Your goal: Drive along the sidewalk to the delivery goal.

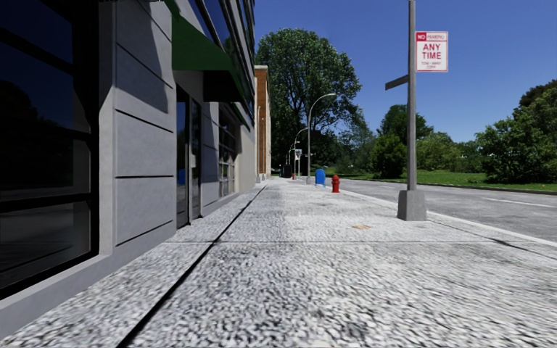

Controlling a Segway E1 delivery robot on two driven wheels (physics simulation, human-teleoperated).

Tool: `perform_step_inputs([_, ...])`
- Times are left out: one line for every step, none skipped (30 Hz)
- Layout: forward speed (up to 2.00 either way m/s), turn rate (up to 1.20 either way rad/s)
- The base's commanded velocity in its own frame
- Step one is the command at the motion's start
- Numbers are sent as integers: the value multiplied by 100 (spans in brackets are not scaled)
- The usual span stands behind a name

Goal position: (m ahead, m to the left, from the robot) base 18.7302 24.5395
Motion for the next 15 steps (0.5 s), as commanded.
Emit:
perform_step_inputs([200,0])
perform_step_inputs([200,0])
perform_step_inputs([200,0])
perform_step_inputs([200,0])
perform_step_inputs([200,0])
perform_step_inputs([200,0])
perform_step_inputs([200,0])
perform_step_inputs([200,0])
perform_step_inputs([200,0])
perform_step_inputs([200,0])
perform_step_inputs([200,0])
perform_step_inputs([200,0])
perform_step_inputs([200,0])
perform_step_inputs([200,0])
perform_step_inputs([200,0])
